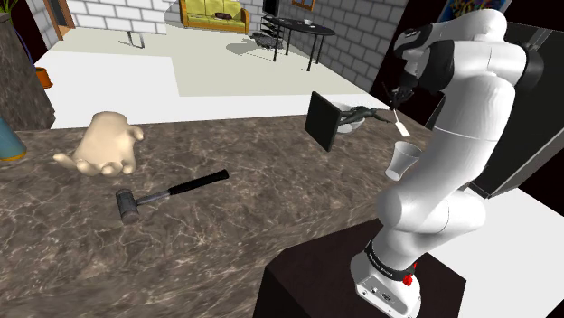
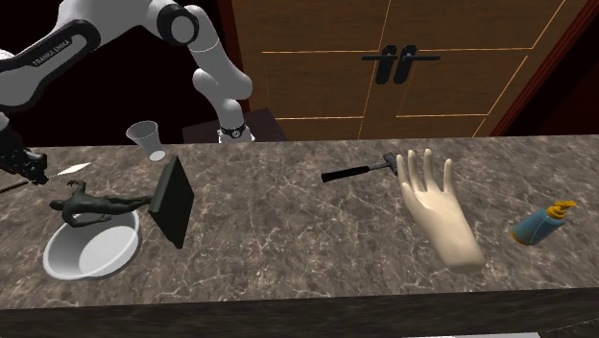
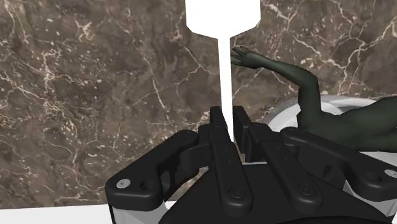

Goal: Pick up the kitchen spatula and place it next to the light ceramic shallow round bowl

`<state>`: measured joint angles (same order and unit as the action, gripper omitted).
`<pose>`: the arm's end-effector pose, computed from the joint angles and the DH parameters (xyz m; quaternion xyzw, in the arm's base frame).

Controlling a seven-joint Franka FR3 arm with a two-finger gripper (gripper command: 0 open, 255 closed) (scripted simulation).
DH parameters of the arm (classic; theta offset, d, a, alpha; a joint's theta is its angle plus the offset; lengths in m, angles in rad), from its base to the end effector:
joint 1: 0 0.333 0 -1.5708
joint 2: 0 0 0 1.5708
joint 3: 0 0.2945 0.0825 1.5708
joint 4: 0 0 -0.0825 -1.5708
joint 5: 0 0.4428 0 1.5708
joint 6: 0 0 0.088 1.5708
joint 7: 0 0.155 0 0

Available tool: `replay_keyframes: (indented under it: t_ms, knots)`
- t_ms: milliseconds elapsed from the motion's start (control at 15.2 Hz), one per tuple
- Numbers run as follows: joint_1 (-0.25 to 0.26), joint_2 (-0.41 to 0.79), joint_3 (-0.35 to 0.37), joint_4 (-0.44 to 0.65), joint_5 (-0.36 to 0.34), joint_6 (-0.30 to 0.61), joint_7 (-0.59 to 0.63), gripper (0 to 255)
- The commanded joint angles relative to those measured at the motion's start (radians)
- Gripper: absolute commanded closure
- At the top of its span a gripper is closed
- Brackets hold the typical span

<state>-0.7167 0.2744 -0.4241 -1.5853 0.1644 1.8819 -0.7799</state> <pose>0.3253 -0.6175 0.4091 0.9804 -0.1941 0.0326 0.0062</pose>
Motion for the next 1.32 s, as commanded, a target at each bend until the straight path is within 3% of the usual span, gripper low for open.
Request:
replay_keyframes:
  t_ms: [0,396,1254]
  knots:
    - [-0.04,0.053,-0.01,0.071,0.026,-0.026,-0.048,255]
    - [-0.184,0.254,-0.015,0.364,0.108,-0.138,-0.155,255]
    - [-0.165,0.263,-0.007,0.2,0.119,0.031,-0.176,255]
